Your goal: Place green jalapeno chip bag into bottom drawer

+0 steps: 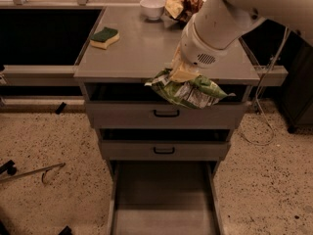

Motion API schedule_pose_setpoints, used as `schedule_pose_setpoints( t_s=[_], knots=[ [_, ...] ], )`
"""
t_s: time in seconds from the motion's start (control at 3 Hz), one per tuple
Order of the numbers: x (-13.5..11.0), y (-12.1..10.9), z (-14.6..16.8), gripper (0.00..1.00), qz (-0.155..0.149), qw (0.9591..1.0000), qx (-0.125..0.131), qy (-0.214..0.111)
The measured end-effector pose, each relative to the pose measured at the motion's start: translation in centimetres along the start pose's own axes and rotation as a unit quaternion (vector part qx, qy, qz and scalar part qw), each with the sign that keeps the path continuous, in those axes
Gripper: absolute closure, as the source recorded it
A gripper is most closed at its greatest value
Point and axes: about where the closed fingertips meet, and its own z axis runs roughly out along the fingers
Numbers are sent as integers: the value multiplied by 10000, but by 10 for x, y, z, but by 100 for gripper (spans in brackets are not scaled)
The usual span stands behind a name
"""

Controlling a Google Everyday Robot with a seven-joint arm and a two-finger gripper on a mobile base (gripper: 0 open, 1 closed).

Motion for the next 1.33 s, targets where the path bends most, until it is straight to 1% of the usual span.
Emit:
schedule_pose_setpoints(
  t_s=[0.33,0.67,1.0,1.33],
  knots=[
    [4,15,13,100,265,9995,85,-159],
    [7,65,43,100,1033,9931,59,-552],
    [21,117,113,100,1587,9845,-203,-718],
    [35,149,173,100,1785,9810,-284,-704]
  ],
)
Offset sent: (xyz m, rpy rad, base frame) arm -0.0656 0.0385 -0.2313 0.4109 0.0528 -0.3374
